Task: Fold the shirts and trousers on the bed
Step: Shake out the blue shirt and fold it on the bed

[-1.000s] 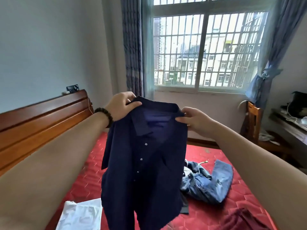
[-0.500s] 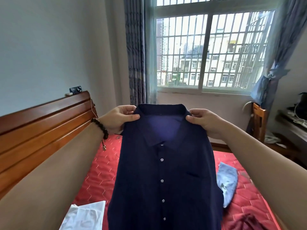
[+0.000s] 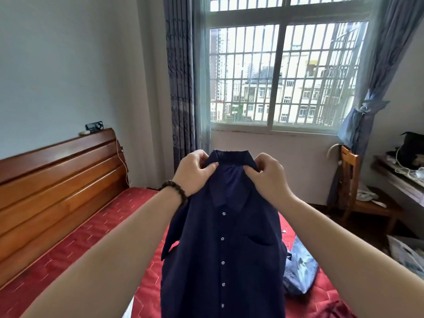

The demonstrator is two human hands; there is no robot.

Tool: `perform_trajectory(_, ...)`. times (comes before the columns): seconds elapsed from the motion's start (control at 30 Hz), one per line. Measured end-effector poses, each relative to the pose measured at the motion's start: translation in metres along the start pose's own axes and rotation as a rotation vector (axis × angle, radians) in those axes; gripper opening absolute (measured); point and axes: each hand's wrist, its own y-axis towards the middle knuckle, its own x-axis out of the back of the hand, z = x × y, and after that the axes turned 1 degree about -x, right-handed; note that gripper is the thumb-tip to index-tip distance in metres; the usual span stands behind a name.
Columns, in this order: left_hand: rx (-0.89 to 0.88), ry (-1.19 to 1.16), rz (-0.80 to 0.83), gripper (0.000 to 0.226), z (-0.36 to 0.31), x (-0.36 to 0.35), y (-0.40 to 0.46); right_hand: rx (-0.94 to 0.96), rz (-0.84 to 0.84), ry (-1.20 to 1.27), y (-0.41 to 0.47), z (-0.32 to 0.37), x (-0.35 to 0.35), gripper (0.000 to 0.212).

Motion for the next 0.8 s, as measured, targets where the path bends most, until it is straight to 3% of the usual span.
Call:
perform_trajectory(0.2, 0.039, -0.136, -0.028, 0.02, -0.009, -0.027, -0.003, -0.059, 0.017, 0.108, -0.006, 0.009, -0.022, 0.028)
perform_trajectory(0.4, 0.089, -0.304, 0.094, 0.015, -0.006, -0.034, -0.004, -0.251, 0.261, 0.451, -0.012, 0.022, -0.032, 0.008)
perform_trajectory(0.53, 0.058, -0.306, 0.128, 0.019, 0.001, -0.029, -0.007, -0.334, 0.464, 0.629, -0.012, 0.027, -0.025, 0.034)
perform_trajectory(0.63, 0.059, -0.33, 0.155, 0.018, 0.004, -0.025, -0.005, -0.153, 0.433, 0.462, -0.006, 0.023, -0.021, 0.04)
perform_trajectory(0.73, 0.048, -0.338, 0.167, 0.015, 0.005, -0.021, -0.002, 0.122, 0.226, 0.086, 0.006, 0.014, -0.016, 0.021)
perform_trajectory(0.8, 0.018, -0.315, 0.197, 0.012, 0.006, -0.017, -0.001, 0.243, 0.208, -0.041, 0.015, 0.011, -0.006, 0.045)
